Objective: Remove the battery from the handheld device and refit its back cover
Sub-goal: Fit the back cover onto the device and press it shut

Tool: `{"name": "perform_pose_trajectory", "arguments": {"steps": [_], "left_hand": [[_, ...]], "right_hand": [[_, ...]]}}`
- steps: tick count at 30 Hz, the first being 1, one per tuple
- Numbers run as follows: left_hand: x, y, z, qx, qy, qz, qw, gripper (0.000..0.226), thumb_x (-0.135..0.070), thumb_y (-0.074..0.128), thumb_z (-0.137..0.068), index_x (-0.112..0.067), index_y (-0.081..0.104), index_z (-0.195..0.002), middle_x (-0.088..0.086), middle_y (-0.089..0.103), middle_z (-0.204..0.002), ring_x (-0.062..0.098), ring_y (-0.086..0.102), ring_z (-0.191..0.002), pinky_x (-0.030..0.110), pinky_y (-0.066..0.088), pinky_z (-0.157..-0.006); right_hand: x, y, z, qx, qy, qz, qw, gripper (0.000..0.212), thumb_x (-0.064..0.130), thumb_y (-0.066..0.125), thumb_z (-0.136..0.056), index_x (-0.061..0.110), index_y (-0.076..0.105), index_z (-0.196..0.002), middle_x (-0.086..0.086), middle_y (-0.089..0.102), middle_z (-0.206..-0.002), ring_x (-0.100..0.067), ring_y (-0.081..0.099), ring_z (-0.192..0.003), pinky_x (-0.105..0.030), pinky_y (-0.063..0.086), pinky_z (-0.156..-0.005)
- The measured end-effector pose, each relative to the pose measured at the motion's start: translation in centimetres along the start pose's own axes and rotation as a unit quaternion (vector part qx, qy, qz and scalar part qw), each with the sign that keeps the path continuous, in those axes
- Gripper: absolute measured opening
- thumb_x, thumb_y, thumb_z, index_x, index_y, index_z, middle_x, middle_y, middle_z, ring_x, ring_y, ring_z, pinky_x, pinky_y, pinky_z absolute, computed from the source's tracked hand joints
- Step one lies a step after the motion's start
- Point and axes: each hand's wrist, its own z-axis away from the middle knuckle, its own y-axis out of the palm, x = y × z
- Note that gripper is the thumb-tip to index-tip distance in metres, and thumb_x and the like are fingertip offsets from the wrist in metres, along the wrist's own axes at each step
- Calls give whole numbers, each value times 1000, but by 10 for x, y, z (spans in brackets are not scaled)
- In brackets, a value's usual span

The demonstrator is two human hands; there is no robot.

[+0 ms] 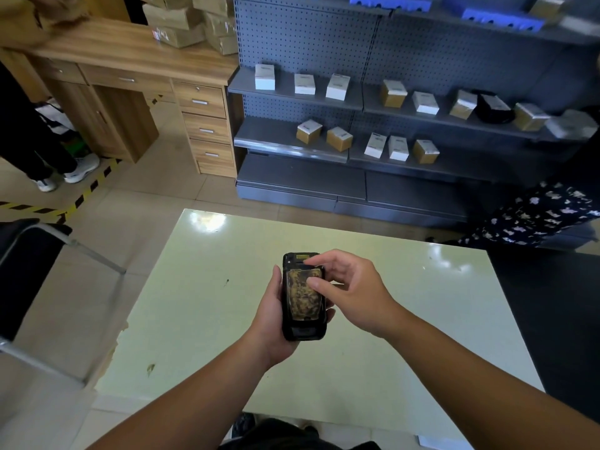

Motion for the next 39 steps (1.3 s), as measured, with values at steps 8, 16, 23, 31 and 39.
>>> {"name": "perform_pose_trajectory", "arguments": {"steps": [8, 16, 23, 31, 39], "left_hand": [[-3, 4, 6, -8, 3, -26, 1000, 74, -74, 32, -96, -20, 78, -117, 12, 76, -120, 32, 70, -102, 46, 56, -91], [0, 12, 14, 2, 18, -112, 994, 60, -64, 44, -98, -19, 71, -126, 10, 75, -115, 25, 72, -96, 39, 61, -75], [0, 10, 15, 1, 62, -141, 988, 48, -56, 49, -100, -25, 60, -135, 12, 74, -125, 34, 73, -108, 41, 59, -75], [0, 8, 18, -12, 79, -152, 985, 40, -49, 56, -100, -26, 65, -130, 14, 73, -127, 35, 71, -114, 41, 59, -71], [-1, 0, 20, -22, 126, -171, 977, 31, -37, 55, -102, -21, 68, -125, 16, 76, -119, 36, 72, -111, 49, 60, -84]], "right_hand": [[-8, -4, 2, 12, -37, 109, 993, 22, 19, 73, -92, 31, 70, -111, 8, 69, -106, -15, 65, -98, -36, 60, -83], [-23, -4, 5, -8, -67, 262, 963, 26, 29, 69, -95, 30, 67, -121, 13, 53, -116, -3, 46, -115, -18, 39, -95], [-29, 12, 12, -87, -38, 231, 968, 60, 28, 69, -94, 34, 41, -146, 11, 42, -130, -5, 43, -120, -13, 48, -89], [-34, 22, 11, 0, 169, -178, 969, 30, 17, 54, -105, 22, 61, -133, -5, 70, -128, -22, 69, -116, -47, 57, -98], [-38, 30, 12, 5, 157, -212, 965, 30, 12, 53, -105, 19, 61, -133, -14, 64, -133, -28, 67, -119, -52, 54, -102]]}}
